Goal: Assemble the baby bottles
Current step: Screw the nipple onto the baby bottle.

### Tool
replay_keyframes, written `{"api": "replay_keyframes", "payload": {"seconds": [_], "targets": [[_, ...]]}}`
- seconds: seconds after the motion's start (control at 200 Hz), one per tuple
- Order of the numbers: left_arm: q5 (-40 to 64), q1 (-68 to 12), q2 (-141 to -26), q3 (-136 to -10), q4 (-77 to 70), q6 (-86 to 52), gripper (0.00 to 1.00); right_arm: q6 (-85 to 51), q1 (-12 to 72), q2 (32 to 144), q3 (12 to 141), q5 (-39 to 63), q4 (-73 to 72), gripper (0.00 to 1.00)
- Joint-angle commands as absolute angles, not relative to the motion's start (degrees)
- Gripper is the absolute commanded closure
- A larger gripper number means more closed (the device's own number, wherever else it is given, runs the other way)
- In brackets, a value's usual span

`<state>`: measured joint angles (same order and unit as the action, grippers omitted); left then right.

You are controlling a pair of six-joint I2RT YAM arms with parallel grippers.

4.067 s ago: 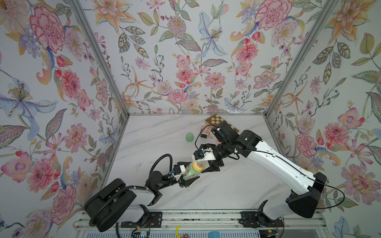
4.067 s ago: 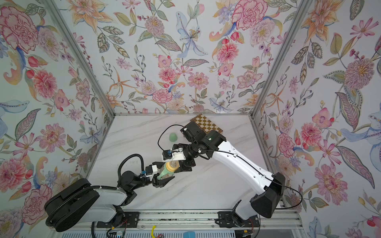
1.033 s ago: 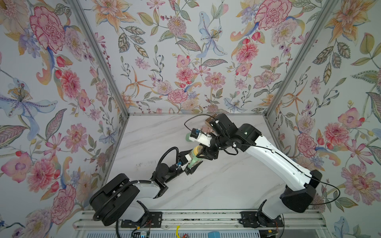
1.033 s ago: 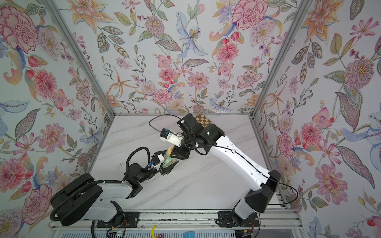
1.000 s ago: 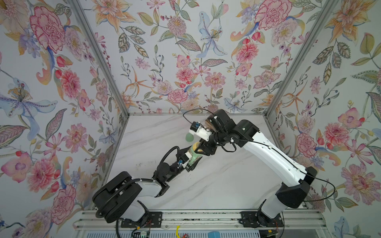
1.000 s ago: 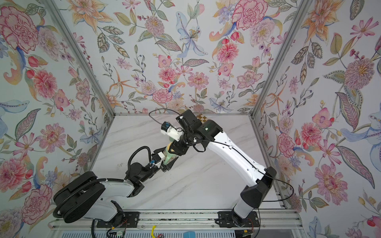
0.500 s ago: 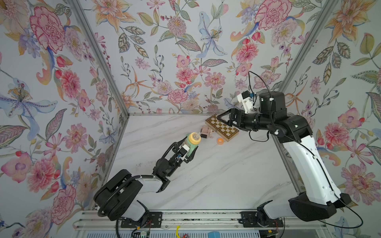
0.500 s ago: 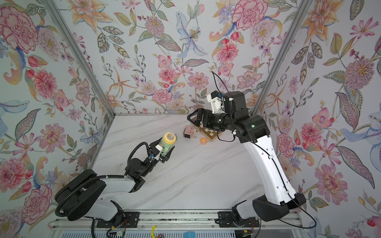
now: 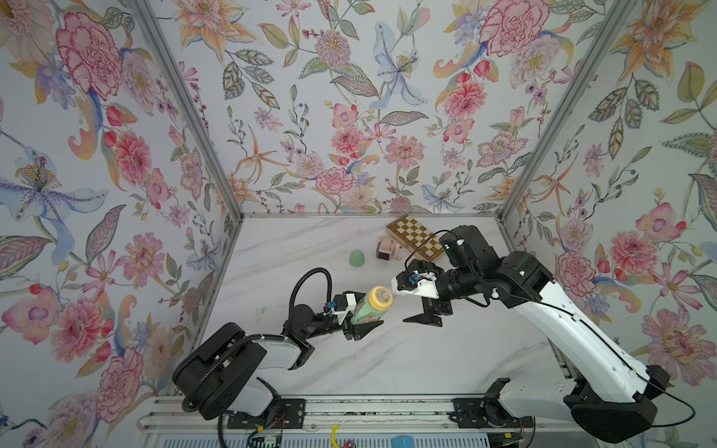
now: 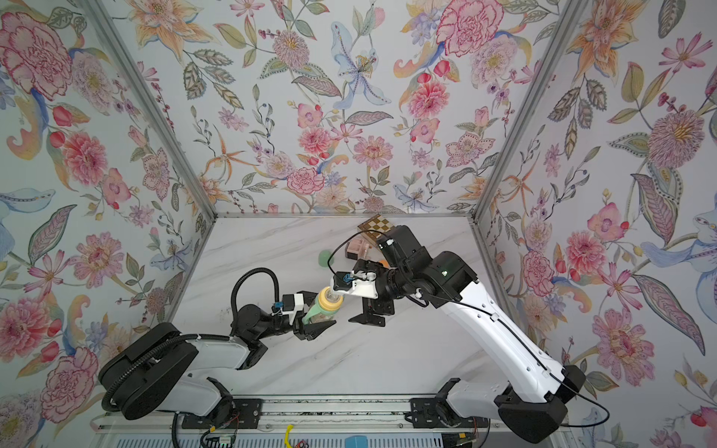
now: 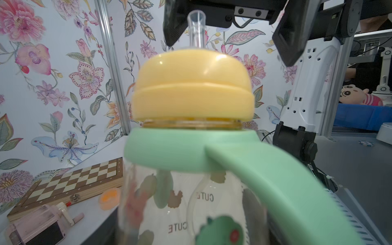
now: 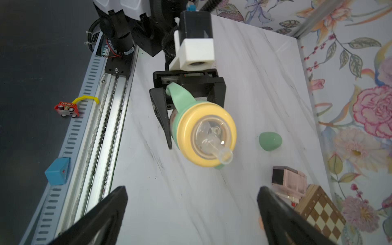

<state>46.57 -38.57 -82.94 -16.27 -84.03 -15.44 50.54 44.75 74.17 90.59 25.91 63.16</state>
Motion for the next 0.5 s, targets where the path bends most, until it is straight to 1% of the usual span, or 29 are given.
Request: {"api": "replay_keyframes", "payload": {"seconds": [0.0,0.25,0.495], "targets": [[48.9,-39.2,-81.9,-17.6,-85.6,-14.8,1.00,56.9,46.1,77.2,92.6,25.2,64.9,0.03],[49.2,-39.2,-81.5,-17.8,-85.1,-14.9,1.00,57.0,48.6,83.3,96.6,24.9,64.9,0.14],[49.6,-39.2,-81.5,-18.1,-84.1,-14.6,1.00,56.4,49.4,85.1,97.4,24.4,64.9,0.31]]}}
